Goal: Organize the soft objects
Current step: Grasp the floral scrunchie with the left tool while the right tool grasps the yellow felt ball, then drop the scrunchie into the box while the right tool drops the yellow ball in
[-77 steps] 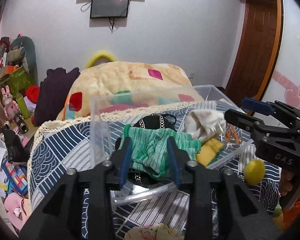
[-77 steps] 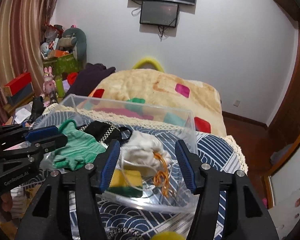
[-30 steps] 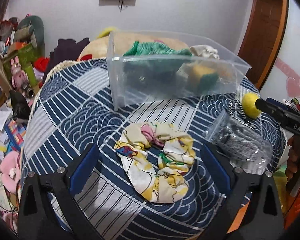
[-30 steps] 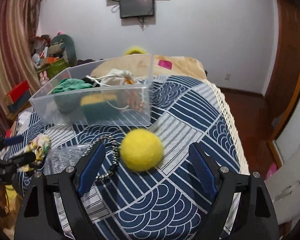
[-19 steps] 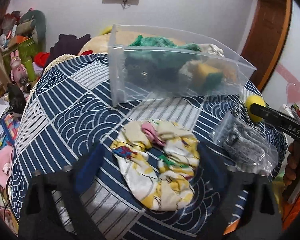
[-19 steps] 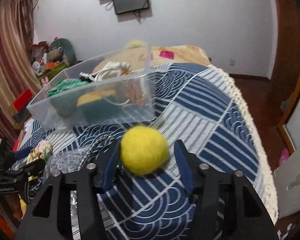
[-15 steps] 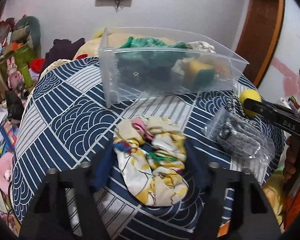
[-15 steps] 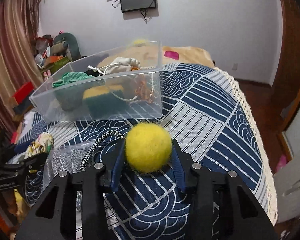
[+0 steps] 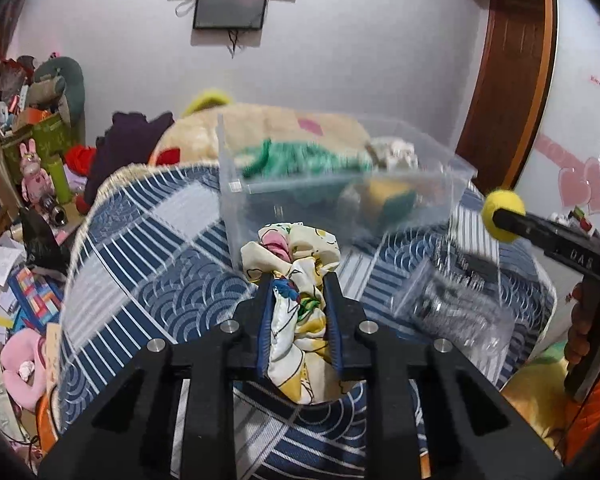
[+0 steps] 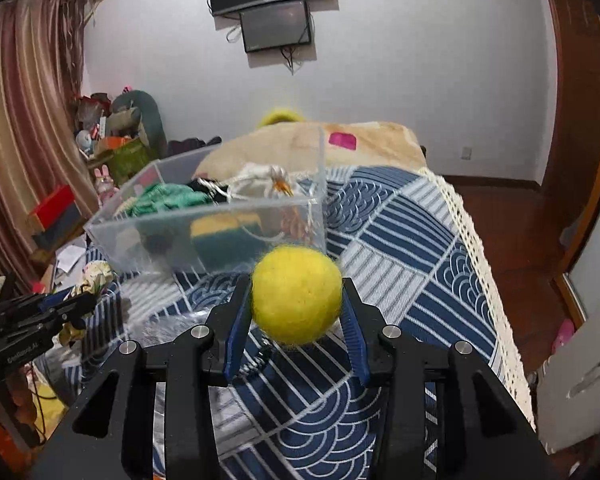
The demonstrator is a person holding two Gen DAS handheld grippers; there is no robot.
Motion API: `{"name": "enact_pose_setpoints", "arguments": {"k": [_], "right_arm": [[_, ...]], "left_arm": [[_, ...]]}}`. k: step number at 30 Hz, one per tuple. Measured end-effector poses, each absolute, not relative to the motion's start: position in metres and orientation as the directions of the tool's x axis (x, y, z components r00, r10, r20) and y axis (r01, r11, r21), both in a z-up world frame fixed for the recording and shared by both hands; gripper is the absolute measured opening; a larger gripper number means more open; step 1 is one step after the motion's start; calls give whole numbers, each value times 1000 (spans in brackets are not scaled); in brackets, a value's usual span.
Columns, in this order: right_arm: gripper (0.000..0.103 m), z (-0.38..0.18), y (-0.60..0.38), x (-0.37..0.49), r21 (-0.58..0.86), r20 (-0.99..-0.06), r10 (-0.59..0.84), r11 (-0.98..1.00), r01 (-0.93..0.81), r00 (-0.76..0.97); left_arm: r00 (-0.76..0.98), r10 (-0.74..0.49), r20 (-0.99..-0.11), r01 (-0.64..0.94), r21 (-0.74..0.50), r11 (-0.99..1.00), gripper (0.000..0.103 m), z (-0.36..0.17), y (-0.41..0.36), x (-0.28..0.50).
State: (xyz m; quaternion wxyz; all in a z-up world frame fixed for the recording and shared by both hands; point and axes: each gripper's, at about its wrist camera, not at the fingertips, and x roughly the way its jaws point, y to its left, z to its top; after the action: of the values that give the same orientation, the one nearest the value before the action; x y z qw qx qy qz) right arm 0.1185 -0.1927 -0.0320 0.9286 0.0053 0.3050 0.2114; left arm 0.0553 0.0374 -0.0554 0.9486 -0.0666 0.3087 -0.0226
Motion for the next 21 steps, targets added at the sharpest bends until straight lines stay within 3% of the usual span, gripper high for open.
{"name": "enact_pose_setpoints", "arguments": {"k": [10, 21], "right_arm": [[39, 1, -174, 122, 121, -488, 431, 894, -431, 759], [39, 28, -151, 136, 95, -423, 462, 878, -469, 780]], "left_arm": [[879, -50, -474, -18, -138, 990, 23, -9, 47, 64], [896, -34, -443, -18, -113, 993, 23, 11, 45, 88]]}}
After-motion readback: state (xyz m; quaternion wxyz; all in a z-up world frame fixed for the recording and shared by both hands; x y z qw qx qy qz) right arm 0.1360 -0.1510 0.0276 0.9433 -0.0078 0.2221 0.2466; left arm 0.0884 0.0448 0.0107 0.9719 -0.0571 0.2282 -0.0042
